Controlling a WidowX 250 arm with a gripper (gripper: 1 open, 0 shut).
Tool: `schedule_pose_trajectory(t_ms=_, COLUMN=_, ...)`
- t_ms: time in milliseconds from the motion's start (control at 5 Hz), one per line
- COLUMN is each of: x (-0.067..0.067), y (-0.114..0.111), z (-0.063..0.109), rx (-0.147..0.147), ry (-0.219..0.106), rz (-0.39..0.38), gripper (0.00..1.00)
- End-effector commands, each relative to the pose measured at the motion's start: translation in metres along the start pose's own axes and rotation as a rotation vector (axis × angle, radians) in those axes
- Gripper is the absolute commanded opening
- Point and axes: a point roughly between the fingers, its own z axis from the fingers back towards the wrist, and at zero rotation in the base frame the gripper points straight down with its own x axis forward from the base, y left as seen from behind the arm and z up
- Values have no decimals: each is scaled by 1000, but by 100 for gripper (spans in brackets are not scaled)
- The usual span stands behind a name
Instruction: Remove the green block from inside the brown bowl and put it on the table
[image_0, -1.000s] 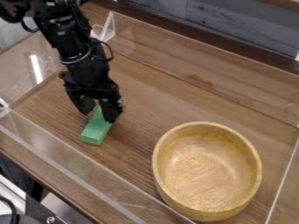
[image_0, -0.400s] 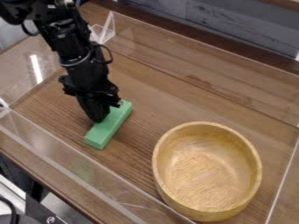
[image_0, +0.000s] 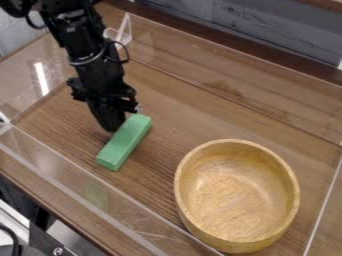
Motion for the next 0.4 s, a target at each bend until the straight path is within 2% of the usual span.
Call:
schedule_pose_trajectory(t_ms=0, x=16, y=1, z=13, rx=17, ry=-37, rz=-16, gripper=100)
schedule_pose_trajectory(t_ms=200, x=22, y=1, z=18, rx=15, ry=-33, rz=-17, gripper=100)
